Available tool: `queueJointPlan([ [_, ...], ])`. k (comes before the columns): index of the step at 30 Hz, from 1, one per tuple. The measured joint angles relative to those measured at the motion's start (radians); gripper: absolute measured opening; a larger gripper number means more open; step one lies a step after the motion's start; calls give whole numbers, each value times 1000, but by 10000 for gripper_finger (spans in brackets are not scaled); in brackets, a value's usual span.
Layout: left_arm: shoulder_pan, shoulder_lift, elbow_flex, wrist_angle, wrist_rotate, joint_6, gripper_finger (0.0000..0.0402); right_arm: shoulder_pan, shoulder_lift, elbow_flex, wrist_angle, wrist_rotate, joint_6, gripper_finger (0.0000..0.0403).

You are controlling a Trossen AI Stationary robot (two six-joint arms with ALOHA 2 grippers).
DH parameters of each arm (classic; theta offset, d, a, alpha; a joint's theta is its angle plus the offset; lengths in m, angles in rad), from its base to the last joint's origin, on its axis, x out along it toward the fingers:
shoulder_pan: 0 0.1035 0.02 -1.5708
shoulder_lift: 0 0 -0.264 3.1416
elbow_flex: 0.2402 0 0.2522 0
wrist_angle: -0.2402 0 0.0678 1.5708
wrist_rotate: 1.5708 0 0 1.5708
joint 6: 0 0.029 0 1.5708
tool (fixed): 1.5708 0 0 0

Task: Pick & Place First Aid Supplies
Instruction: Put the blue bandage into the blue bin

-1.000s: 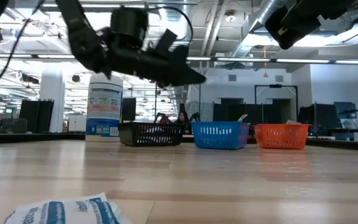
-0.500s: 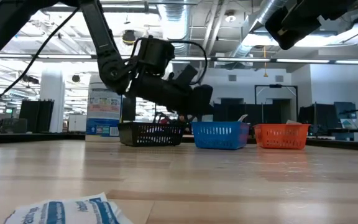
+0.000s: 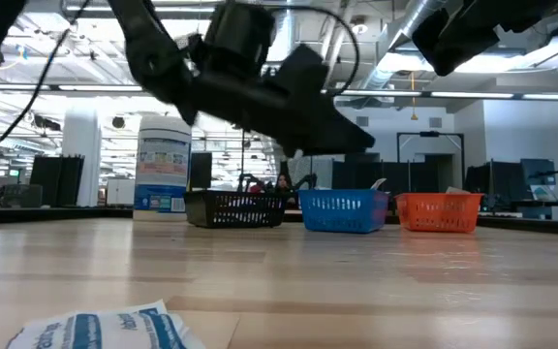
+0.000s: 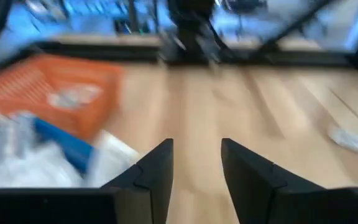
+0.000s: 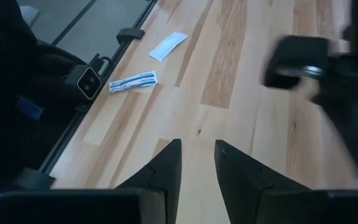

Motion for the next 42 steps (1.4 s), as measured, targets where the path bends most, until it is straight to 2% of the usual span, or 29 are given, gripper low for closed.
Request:
queueJointPlan([
  [6,-158,-135,0,-420,-2,-40,127,0,0,0,9,40,-40,91],
  [11,-327,-176,0,-587,-1,-61,121,-2,0,0,13,124,-40,91],
  [15,-450,-190,0,-669,-6,-96,121,-2,0,0,13,138,-40,91],
  [17,-498,-198,0,-734,-42,-188,124,-2,0,0,13,138,-39,91],
  [21,-585,-241,0,-963,-170,-492,132,-1,0,0,13,138,-39,91],
  [23,-633,-252,-1,-1058,-199,-626,135,-1,0,0,13,138,-38,91],
  [30,-796,-256,-1,-1076,-212,-839,138,-1,0,0,11,138,-38,91],
  [35,-857,-243,-14,-1066,-349,-842,138,-1,0,0,13,138,-38,91],
  [42,-859,-202,-101,-988,-372,-848,138,-1,0,0,18,138,-38,91],
])
